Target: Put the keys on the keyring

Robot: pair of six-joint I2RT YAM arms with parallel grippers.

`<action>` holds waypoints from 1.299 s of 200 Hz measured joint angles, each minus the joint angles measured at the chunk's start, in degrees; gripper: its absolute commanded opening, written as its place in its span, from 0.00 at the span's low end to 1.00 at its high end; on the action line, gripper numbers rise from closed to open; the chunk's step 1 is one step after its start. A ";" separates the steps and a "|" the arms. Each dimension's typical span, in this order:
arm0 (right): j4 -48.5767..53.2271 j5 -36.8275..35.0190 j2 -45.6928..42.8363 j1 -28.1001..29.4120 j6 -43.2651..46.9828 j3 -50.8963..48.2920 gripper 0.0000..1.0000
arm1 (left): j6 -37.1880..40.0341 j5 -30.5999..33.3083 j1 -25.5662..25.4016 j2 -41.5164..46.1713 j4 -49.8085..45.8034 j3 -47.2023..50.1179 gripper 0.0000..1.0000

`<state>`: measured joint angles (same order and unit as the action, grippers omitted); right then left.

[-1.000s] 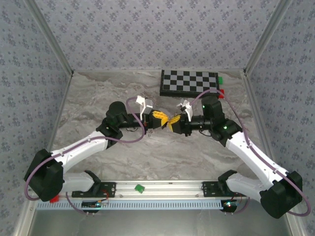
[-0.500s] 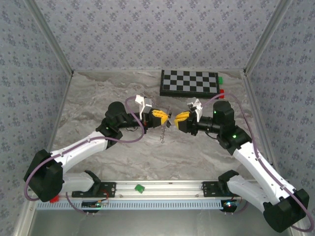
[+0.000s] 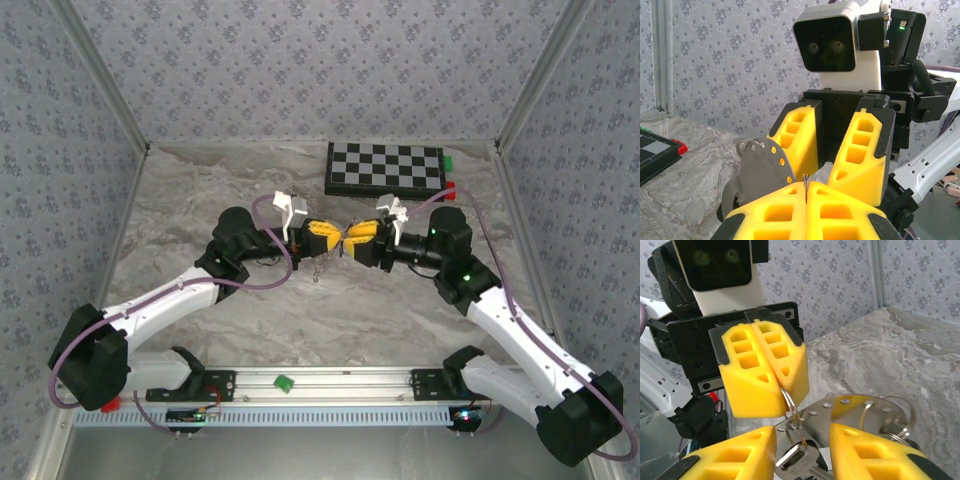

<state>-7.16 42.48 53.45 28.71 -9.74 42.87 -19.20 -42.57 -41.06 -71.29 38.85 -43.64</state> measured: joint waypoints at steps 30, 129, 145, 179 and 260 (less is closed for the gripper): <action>-0.83 0.20 0.96 0.70 0.04 0.02 0.28 | 0.00 0.00 -0.02 0.00 0.04 0.09 0.00; -1.27 0.87 2.21 1.31 -0.35 0.26 0.14 | 0.02 0.63 -0.33 -0.07 0.24 0.31 0.00; -1.27 0.96 2.21 1.33 -0.37 0.44 0.11 | 0.02 0.66 -0.31 -0.07 0.44 0.31 0.00; -1.20 1.29 2.08 1.31 -0.55 0.46 0.00 | 0.02 0.74 -0.20 -0.07 0.46 0.31 0.00; 2.62 1.14 1.40 1.31 1.97 1.66 0.00 | 0.00 0.55 -0.33 -0.07 0.39 0.31 0.11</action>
<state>-4.54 43.62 54.85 30.02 -7.77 44.53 -19.20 -42.02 -41.39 -71.35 39.24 -43.33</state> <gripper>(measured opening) 0.038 0.054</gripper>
